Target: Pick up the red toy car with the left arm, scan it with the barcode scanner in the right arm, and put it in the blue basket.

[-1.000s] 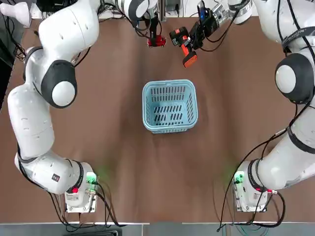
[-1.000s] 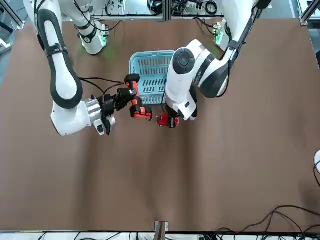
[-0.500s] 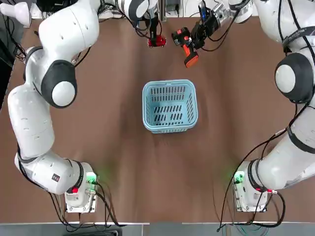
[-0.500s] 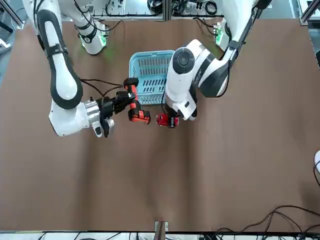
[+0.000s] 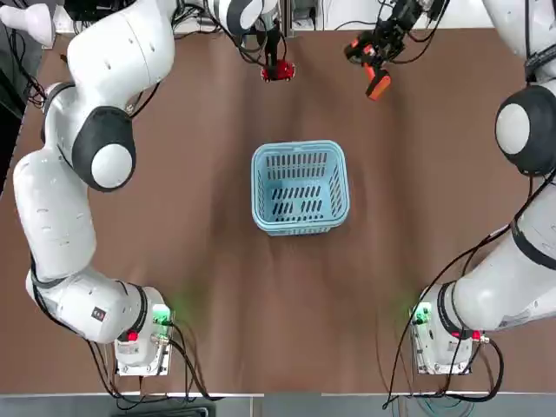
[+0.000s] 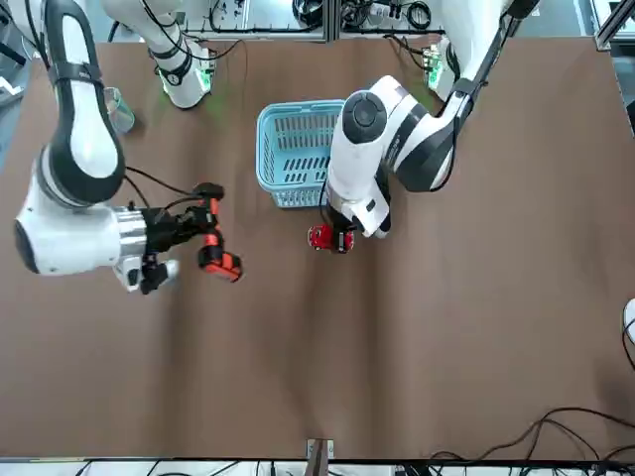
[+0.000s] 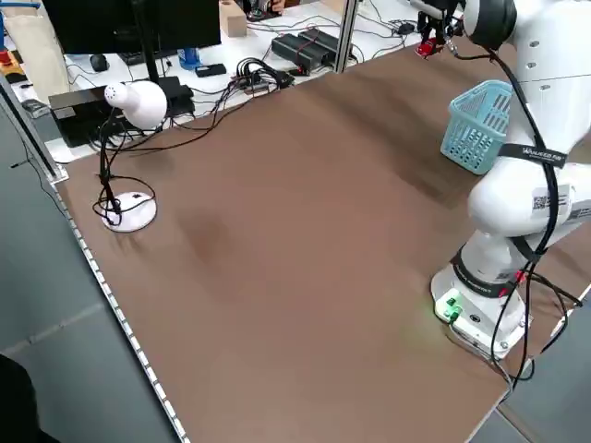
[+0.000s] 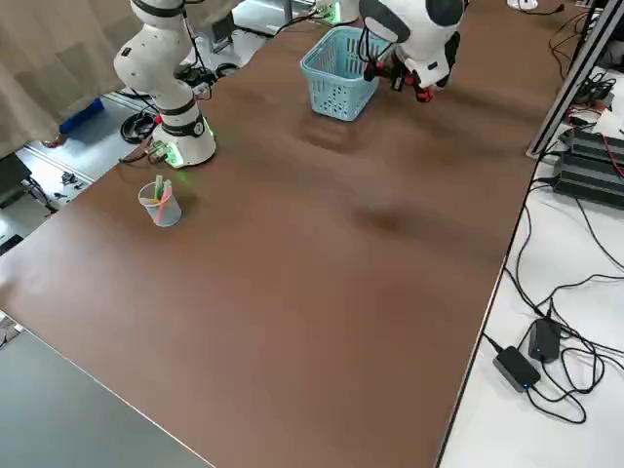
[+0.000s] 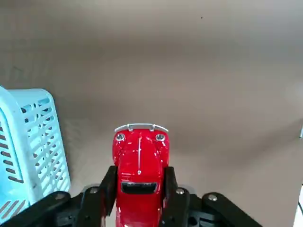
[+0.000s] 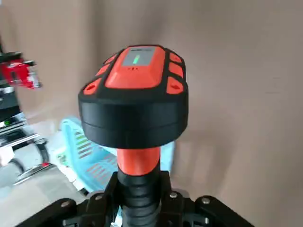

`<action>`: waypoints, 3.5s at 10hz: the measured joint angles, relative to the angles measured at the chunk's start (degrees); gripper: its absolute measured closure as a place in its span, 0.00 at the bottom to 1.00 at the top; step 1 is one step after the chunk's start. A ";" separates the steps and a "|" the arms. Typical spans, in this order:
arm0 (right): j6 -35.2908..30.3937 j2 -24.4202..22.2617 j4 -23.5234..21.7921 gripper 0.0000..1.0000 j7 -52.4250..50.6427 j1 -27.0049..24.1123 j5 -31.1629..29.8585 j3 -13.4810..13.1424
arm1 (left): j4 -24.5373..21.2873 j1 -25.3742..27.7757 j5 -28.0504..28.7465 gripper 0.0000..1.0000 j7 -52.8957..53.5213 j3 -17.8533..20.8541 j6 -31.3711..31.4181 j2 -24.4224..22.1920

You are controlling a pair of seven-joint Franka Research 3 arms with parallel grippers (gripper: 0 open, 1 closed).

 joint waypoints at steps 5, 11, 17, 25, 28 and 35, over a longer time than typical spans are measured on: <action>-5.82 -3.15 8.98 0.63 8.29 -4.99 -24.83 -0.68 | -7.46 0.86 -1.13 0.56 -5.99 -7.73 -4.91 -4.43; 12.87 -1.55 3.09 0.63 8.77 -10.38 -32.48 -0.73 | -32.85 1.34 -6.14 0.56 -15.62 -14.05 8.12 -19.00; 33.28 4.72 -10.14 0.63 8.77 -12.15 -32.49 -0.44 | -41.23 -0.08 -3.09 0.56 -17.90 -15.44 18.99 -16.46; 49.40 10.84 -17.39 0.63 8.76 -12.12 -32.49 -0.18 | -32.16 -2.79 7.80 0.56 -17.88 -14.98 19.83 -0.43; 49.51 10.91 -17.39 0.63 8.76 -12.13 -32.49 -0.17 | -31.74 -6.19 8.72 0.56 -17.88 -12.24 19.81 0.70; 50.69 11.48 -17.37 0.62 8.75 -12.12 -32.49 -0.14 | -28.72 -7.44 12.45 0.56 -17.88 -11.44 19.74 5.43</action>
